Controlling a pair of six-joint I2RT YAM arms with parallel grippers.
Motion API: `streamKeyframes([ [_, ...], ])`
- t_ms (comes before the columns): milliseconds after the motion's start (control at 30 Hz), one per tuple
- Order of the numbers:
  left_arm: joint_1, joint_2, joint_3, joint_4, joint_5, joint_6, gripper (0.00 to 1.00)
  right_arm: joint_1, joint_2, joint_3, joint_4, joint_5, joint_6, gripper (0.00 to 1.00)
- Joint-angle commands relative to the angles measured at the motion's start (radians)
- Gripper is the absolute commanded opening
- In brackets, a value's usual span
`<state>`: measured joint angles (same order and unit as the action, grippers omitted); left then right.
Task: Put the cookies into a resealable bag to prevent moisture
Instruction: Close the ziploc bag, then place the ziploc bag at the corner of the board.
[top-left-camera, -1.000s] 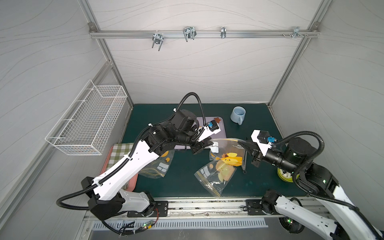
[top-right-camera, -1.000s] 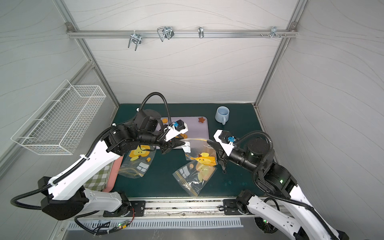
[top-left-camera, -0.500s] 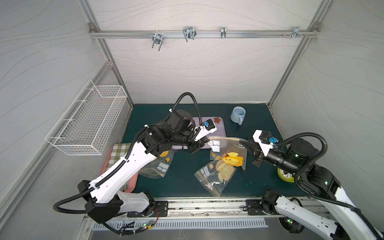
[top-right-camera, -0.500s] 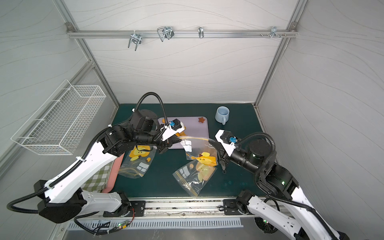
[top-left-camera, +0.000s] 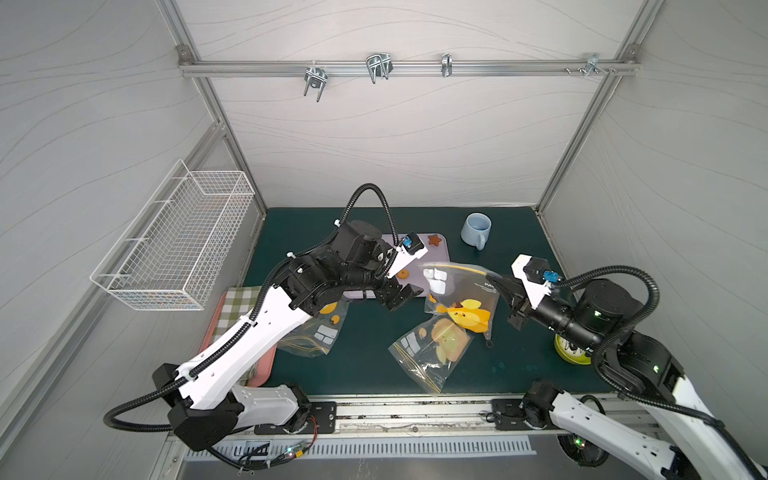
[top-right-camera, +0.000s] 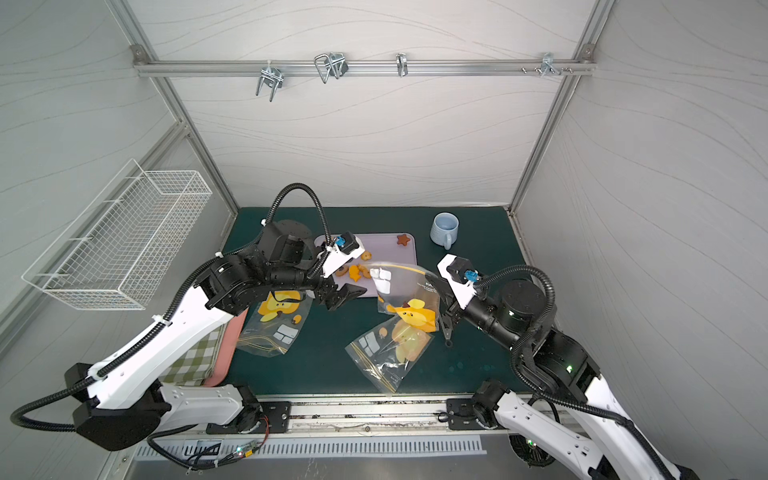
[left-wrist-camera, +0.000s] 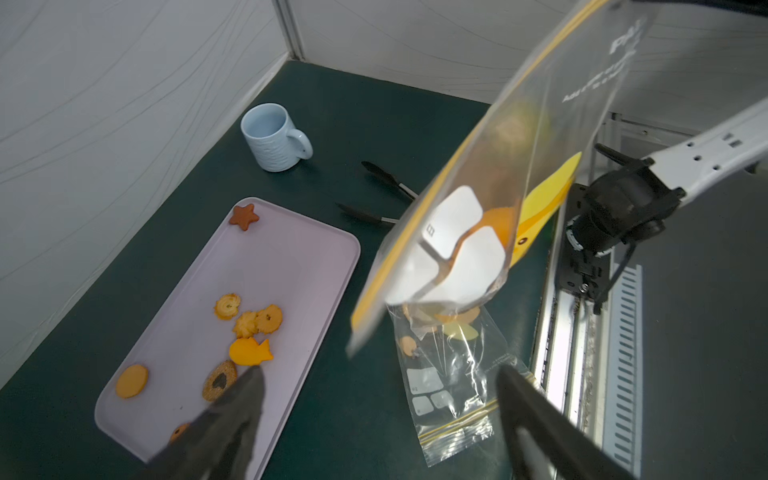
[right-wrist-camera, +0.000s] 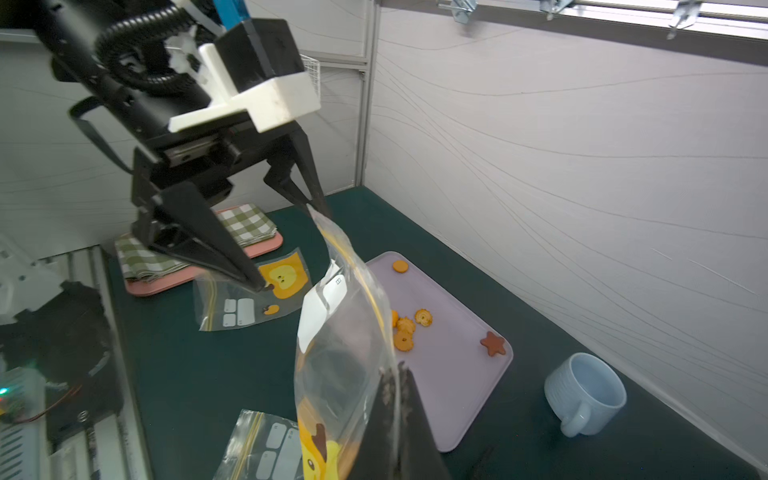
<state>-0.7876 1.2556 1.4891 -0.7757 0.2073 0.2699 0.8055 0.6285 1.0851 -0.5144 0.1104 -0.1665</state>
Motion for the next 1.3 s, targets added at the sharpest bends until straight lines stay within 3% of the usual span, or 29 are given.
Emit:
streamKeyframes([
  [0, 0.012, -0.008, -0.028, 0.095, -0.146, -0.163, 0.99, -0.01, 0.017, -0.004, -0.014, 0.281, 0.071, 0.0],
  [100, 0.065, -0.006, -0.083, 0.121, -0.19, -0.326, 0.99, -0.077, 0.056, -0.005, -0.015, 0.345, 0.11, 0.0],
  [300, 0.179, -0.004, -0.176, 0.146, -0.179, -0.564, 0.99, -0.42, 0.181, -0.028, 0.099, 0.085, 0.241, 0.0],
  [467, 0.214, 0.014, -0.192, 0.095, -0.205, -0.601, 0.99, -0.66, 0.349, -0.036, 0.246, -0.048, 0.313, 0.0],
  [567, 0.228, 0.03, -0.208, 0.08, -0.102, -0.578, 0.99, -0.739, 0.445, -0.043, 0.33, -0.058, 0.321, 0.0],
  [867, 0.234, 0.051, -0.206, 0.048, -0.089, -0.679, 0.99, -0.955, 0.666, -0.146, 0.611, -0.159, 0.476, 0.0],
  [1000, 0.237, 0.033, -0.257, 0.113, 0.032, -0.679, 0.99, -1.011, 0.687, -0.226, 0.591, -0.091, 0.504, 0.0],
  [1033, 0.236, 0.032, -0.266, 0.115, 0.047, -0.676, 0.99, -1.022, 0.682, -0.249, 0.591, -0.076, 0.512, 0.04],
  [1100, 0.236, 0.03, -0.267, 0.099, 0.057, -0.662, 0.99, -1.044, 0.674, -0.266, 0.566, -0.051, 0.523, 0.25],
  [1233, 0.245, 0.004, -0.284, 0.067, 0.029, -0.691, 0.99, -1.035, 0.618, -0.256, 0.502, 0.009, 0.498, 0.93],
  [1267, 0.245, -0.012, -0.293, 0.066, 0.004, -0.696, 0.99, -1.014, 0.598, -0.249, 0.481, 0.039, 0.478, 0.99],
])
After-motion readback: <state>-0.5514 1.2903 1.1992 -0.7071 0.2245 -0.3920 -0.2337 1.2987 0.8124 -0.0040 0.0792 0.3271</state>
